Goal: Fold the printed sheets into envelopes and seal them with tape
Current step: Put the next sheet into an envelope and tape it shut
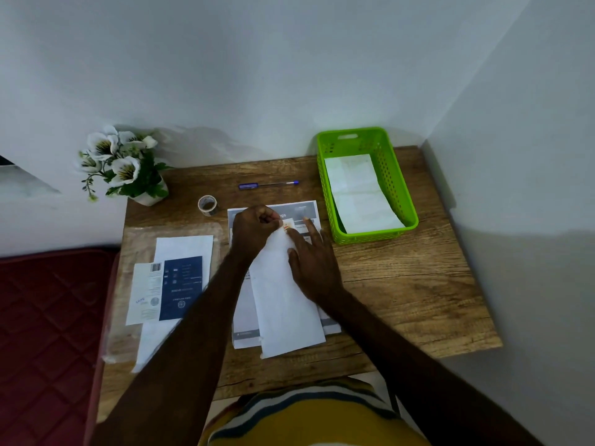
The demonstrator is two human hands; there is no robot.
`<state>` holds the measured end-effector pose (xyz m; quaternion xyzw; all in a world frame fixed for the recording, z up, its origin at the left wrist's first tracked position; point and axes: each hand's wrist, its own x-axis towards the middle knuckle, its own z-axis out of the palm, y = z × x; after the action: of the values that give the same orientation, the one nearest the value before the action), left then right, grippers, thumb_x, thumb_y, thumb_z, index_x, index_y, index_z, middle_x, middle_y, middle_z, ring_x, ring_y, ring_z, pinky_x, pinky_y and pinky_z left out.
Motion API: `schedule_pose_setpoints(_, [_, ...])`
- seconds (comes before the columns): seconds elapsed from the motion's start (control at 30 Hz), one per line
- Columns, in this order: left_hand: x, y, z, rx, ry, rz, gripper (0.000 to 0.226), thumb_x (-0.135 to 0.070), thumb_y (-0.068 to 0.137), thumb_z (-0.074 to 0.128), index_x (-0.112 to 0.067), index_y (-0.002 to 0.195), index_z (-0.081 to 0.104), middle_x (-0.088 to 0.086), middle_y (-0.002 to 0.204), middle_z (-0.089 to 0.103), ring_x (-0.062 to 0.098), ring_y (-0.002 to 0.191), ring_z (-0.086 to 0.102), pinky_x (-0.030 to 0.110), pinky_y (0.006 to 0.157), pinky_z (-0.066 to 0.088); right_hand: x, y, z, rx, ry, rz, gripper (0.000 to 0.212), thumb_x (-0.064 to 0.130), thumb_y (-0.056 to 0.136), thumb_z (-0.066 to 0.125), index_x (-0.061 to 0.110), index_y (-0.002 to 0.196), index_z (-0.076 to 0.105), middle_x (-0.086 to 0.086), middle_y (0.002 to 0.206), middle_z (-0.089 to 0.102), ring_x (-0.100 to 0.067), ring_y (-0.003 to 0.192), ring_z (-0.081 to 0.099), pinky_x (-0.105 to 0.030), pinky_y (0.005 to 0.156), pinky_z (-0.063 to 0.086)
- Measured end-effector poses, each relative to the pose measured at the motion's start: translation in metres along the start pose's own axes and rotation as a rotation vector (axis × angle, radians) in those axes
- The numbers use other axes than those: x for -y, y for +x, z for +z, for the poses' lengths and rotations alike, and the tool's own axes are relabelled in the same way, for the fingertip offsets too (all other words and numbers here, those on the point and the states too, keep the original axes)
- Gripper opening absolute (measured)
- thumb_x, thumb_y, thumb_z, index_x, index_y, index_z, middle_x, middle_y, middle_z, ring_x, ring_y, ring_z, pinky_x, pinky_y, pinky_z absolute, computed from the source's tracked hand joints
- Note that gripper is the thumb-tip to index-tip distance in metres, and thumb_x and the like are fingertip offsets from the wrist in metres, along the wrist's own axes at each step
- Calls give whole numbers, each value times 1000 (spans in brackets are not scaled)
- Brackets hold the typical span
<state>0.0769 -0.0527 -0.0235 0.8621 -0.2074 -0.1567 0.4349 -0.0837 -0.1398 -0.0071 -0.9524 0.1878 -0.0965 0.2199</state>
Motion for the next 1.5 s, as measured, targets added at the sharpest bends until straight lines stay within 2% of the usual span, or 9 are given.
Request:
schedule_pose_setpoints(0.13, [2,1,0,8,-10,-5,14,-15,87,79,-6,98,78,6,100,76,13,90,67,13,77,48,-2,-7,8,68,-42,9,52,29,107,40,14,157,36,-14,167,22,-26,157,13,-49,126,13])
schedule_pose_setpoints(0.33, [3,3,1,3,-9,-21,13,-17,86,81,-9,95,79,3,97,76,8,85,66,15,76,49,2,18,2,-30,52,77,45,25,102,52,8,143,55,-19,159,39,-33,150,32,-52,122,27])
schedule_pose_setpoints(0.5, [4,3,1,4,8,-15,13,-17,86,80,-9,97,79,4,98,76,12,89,68,18,79,51,-2,16,14,72,-62,1,52,28,108,39,13,157,35,-14,167,21,-26,157,12,-55,125,11])
schedule_pose_setpoints(0.63, [4,3,1,11,17,-31,13,-18,87,80,-10,98,78,4,100,76,14,92,69,27,85,56,-6,21,14,121,63,76,51,27,108,40,17,158,34,-10,166,27,-22,157,11,-49,127,6])
schedule_pose_setpoints(0.8, [5,4,0,14,11,-26,14,-18,86,80,-10,97,78,2,97,76,11,89,68,17,79,51,-3,23,9,73,17,28,51,25,106,44,12,155,39,-15,165,28,-27,156,19,-51,126,14])
schedule_pose_setpoints(1.0, [4,3,0,28,3,-30,6,-19,86,80,-17,92,78,-7,91,73,-2,84,64,10,75,45,2,5,24,179,-157,-27,62,40,107,36,17,162,16,-9,168,21,-24,158,9,-53,127,4])
schedule_pose_setpoints(1.2, [3,1,-1,28,11,-28,7,-19,86,79,-16,92,78,-6,90,74,-4,79,63,-1,67,41,-6,7,10,73,-53,-8,52,35,108,36,17,157,35,-8,168,21,-21,158,10,-52,127,7])
schedule_pose_setpoints(1.3, [2,1,-1,21,17,-35,10,-20,86,80,-14,94,79,-5,93,74,-5,80,62,-2,67,39,-7,-1,12,91,-52,19,53,33,108,38,17,158,32,-10,167,25,-23,157,12,-54,126,10])
schedule_pose_setpoints(1.5, [-2,-4,2,-6,84,9,13,-18,89,77,-10,99,76,6,103,74,15,94,65,21,84,49,-9,0,12,113,-45,48,55,33,107,41,21,159,30,-11,167,23,-23,157,12,-54,126,11])
